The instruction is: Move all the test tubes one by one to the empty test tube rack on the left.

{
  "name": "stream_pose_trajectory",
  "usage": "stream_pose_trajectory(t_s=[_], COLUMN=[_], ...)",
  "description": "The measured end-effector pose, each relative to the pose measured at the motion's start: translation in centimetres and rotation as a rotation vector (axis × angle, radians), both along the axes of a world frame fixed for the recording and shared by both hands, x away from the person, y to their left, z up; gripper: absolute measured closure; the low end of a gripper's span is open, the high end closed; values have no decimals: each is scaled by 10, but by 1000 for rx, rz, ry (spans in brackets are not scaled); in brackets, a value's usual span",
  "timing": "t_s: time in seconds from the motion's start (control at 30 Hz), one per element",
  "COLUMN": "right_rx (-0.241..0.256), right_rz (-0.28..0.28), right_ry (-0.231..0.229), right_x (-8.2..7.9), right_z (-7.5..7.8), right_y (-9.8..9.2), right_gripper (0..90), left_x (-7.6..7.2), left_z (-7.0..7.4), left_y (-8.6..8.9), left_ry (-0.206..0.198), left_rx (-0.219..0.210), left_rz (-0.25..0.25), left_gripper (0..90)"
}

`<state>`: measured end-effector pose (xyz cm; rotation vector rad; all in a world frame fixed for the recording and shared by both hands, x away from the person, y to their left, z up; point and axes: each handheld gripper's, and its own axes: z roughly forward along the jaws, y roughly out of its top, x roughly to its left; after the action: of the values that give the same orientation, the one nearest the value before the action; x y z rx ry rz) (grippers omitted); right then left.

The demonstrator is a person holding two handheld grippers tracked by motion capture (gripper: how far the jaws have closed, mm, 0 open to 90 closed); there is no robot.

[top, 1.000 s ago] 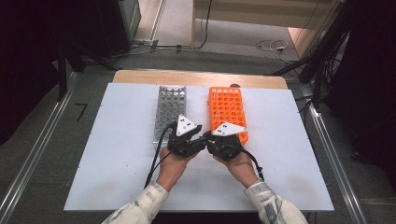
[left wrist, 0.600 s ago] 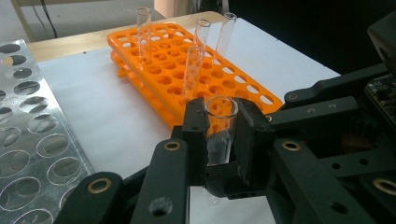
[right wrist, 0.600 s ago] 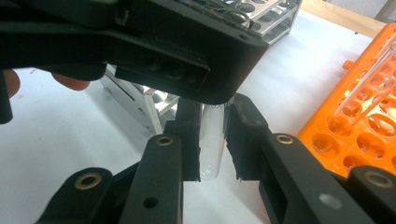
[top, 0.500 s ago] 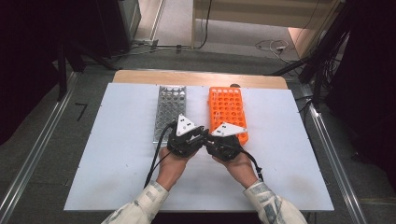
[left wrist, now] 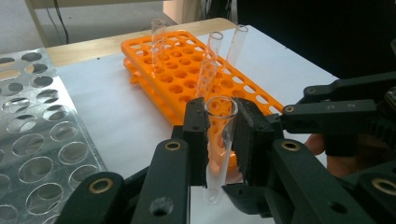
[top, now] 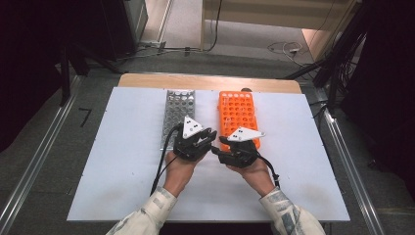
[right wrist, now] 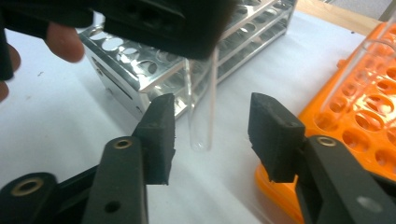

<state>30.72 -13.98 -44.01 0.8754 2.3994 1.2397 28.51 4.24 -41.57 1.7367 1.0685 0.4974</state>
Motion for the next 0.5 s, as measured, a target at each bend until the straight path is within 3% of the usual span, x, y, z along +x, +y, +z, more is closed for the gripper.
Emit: stream_pose_trajectory(t_s=[0.3, 0.5], right_rx=[-11, 7], right_rz=[11, -3], right_ry=[1, 50], right_x=[0, 4], right_z=[-1, -5], right_y=[-13, -33], right_gripper=[401, 339], left_x=[-3, -7], left_z=[7, 14], left_y=[9, 16], left_ry=[1, 4], left_rx=[-13, -9], left_rz=[37, 77], left_gripper=[756, 756])
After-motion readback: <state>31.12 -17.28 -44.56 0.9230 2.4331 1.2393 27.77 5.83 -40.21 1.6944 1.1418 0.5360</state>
